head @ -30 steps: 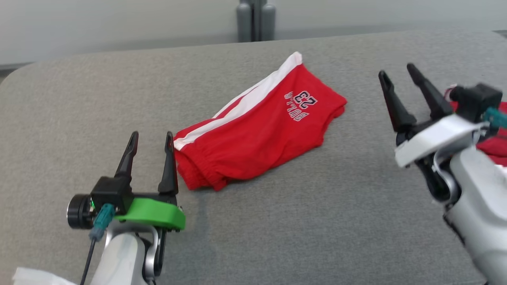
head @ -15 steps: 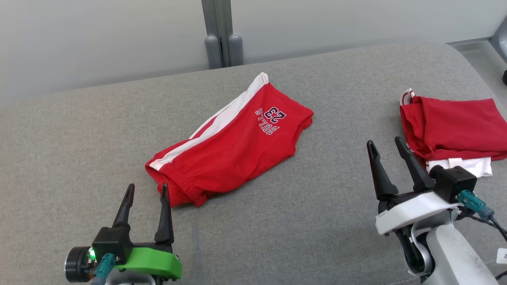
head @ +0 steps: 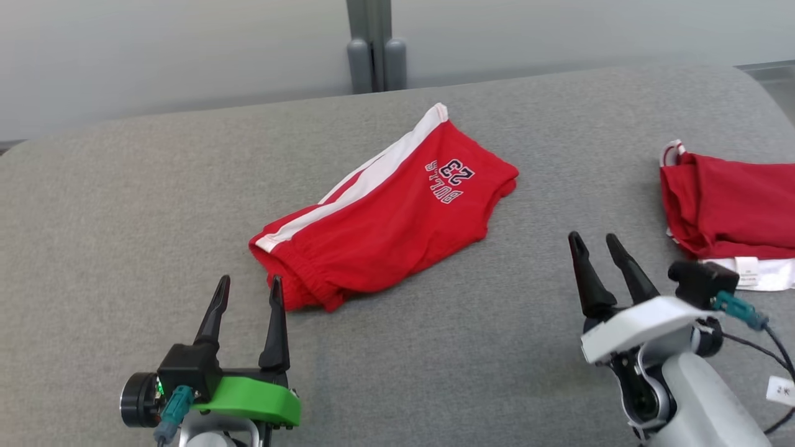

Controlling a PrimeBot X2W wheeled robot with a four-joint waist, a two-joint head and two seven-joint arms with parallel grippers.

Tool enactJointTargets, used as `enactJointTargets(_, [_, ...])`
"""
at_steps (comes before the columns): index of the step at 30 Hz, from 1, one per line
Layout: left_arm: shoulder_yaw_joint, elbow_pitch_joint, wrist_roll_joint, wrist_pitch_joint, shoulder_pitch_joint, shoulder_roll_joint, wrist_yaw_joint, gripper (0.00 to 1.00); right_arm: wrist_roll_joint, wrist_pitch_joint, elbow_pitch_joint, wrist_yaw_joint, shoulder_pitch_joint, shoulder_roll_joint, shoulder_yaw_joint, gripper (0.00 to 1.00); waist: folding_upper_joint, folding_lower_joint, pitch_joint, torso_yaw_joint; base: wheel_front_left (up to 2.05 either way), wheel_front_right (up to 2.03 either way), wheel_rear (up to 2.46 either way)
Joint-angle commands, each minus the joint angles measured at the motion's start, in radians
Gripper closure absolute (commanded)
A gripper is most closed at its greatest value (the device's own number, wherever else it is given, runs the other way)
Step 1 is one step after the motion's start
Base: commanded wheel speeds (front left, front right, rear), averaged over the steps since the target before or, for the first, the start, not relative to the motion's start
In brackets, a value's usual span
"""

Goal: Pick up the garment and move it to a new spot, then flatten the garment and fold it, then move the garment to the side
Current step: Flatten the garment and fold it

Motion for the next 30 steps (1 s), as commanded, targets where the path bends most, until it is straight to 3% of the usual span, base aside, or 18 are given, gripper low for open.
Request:
enactJointTargets(1, [-0.004,0.001,-0.011,-0.003,-0.019,0.002,0.008,0.00,0.056,0.024,0.007,0.000,-0.026,0.011,0.001,0.00,-0.0001,0.0000,0.037,0.040,0.00,0.00,0.00])
enactJointTargets(7, [-0.055,-0.003,-0.031,-0.003,-0.049,0.002,0.017,0.00,0.373,0.251,0.087,0.000,-0.126,0.041,-0.074,0.00,-0.0001,0.0000,0.095,0.117,0.00,0.00,0.00])
enactJointTargets(13, [-0.110,0.003,-0.051,-0.003,-0.078,0.002,0.026,0.00,0.492,0.384,0.216,0.000,-0.226,0.047,-0.167,0.00,-0.0001,0.0000,0.134,0.203,0.00,0.00,0.00])
enactJointTargets(20, [-0.181,-0.001,-0.072,-0.003,-0.092,0.002,0.049,0.00,0.514,0.425,0.375,0.000,-0.320,0.044,-0.249,0.00,-0.0001,0.0000,0.157,0.293,0.00,0.00,0.00])
enactJointTargets(30, [-0.226,0.012,-0.093,-0.003,-0.087,0.002,0.060,0.00,0.446,0.417,0.604,0.000,-0.436,0.019,-0.309,0.00,-0.0001,0.0000,0.173,0.384,0.00,0.00,0.00])
